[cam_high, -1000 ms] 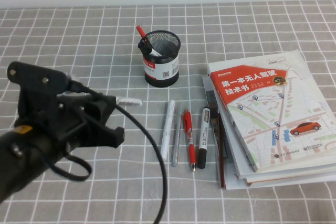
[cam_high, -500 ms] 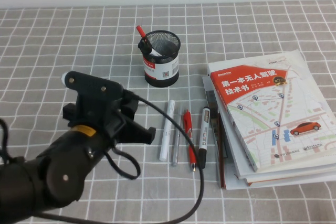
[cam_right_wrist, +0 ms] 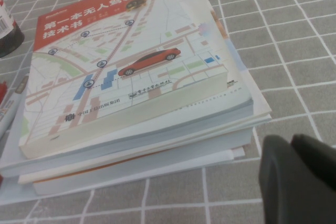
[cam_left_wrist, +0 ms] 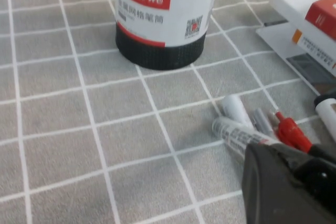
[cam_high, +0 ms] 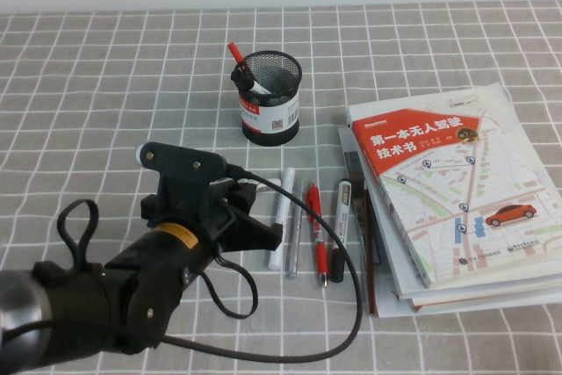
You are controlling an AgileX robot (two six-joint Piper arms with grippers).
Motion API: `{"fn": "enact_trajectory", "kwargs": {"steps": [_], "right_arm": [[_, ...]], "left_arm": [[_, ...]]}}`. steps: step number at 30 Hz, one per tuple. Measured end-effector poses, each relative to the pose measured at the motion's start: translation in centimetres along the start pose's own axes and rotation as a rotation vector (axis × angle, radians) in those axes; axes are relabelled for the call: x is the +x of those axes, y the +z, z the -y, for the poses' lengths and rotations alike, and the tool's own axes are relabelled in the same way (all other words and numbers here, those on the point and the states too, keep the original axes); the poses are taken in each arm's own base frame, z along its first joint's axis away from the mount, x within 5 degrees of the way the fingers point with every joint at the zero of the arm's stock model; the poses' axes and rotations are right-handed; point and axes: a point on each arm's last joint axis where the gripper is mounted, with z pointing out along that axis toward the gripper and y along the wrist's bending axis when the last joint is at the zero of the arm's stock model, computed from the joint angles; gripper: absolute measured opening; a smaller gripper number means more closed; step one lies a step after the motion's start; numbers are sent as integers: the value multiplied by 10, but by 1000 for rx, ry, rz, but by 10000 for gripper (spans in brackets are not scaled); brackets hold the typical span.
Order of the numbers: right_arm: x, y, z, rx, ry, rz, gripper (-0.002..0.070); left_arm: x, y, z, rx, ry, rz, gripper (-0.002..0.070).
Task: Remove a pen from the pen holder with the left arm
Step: 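Take a marker out of the pen holder and lay it on the table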
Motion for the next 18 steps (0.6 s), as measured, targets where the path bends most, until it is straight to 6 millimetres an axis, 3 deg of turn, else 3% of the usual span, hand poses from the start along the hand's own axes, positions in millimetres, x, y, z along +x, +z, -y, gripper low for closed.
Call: {"fn": "enact_trajectory", "kwargs": {"steps": [5,12,18], "right_arm": [[0,0,0,0,0,0,-13],[0,0,0,0,0,0,-13],[0,0,0,0,0,0,-13]], "left_arm": [[2,1,1,4,-16,-19,138],[9,0,2,22,-47,-101,394],[11,-5,4,40,-79,-168,434]]}}
